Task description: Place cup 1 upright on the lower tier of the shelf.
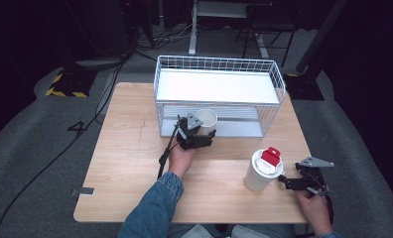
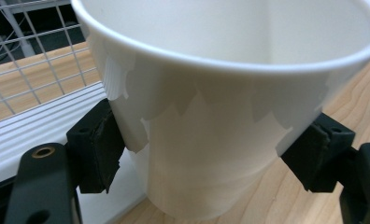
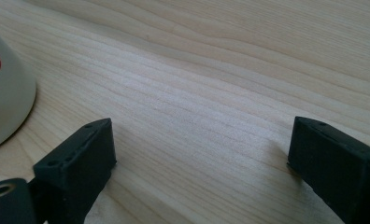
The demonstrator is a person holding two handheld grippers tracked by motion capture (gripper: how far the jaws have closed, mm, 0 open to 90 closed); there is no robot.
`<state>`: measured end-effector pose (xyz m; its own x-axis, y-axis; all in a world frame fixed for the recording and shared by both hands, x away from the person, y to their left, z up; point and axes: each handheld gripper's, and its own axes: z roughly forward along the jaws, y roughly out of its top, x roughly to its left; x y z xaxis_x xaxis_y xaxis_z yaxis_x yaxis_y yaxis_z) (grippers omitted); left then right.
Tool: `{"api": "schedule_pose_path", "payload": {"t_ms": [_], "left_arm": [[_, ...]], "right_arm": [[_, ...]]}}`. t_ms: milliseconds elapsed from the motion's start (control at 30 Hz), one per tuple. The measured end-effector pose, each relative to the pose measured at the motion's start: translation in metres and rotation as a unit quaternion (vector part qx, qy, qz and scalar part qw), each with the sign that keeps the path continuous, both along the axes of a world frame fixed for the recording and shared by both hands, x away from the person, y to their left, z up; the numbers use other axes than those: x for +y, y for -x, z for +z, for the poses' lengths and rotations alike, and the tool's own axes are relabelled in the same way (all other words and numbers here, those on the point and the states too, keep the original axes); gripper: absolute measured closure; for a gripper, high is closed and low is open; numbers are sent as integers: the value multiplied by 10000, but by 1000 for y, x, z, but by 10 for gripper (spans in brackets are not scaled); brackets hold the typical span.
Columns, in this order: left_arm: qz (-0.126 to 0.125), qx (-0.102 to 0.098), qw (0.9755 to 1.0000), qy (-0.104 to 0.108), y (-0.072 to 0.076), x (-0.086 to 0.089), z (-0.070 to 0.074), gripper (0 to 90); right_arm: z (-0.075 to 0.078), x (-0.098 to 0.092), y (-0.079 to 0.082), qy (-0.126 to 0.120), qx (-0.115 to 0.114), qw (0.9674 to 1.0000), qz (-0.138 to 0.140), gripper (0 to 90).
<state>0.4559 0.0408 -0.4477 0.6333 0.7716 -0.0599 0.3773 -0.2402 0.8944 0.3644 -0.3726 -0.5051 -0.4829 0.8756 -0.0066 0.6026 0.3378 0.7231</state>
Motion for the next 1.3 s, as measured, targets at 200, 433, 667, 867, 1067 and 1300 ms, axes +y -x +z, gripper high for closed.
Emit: {"api": "schedule_pose_path", "payload": {"t_ms": [200,433,667,867,1067,1300], "left_arm": [[53,-103,9999,-67,-5,-11,1,225],[105,-108,9999,-30,-16,-19,-1,225],[288,-198,9992,-215,-29,-27,-5,225],[414,-146,9990,-109,-39,-31,-11,225],[456,-139,9988,-101,-46,-35,-15,225],[494,-145,9986,-107,-55,-37,-19,224]], "right_arm": [[0,0,0,0,-1,10000,0,78],[0,0,0,0,0,10000,0,78],[0,0,0,-1,-1,10000,0,78],[0,0,0,1,-1,10000,1,79],[0,0,0,0,0,10000,-1,78],[0,0,0,0,-1,10000,1,79]]}}
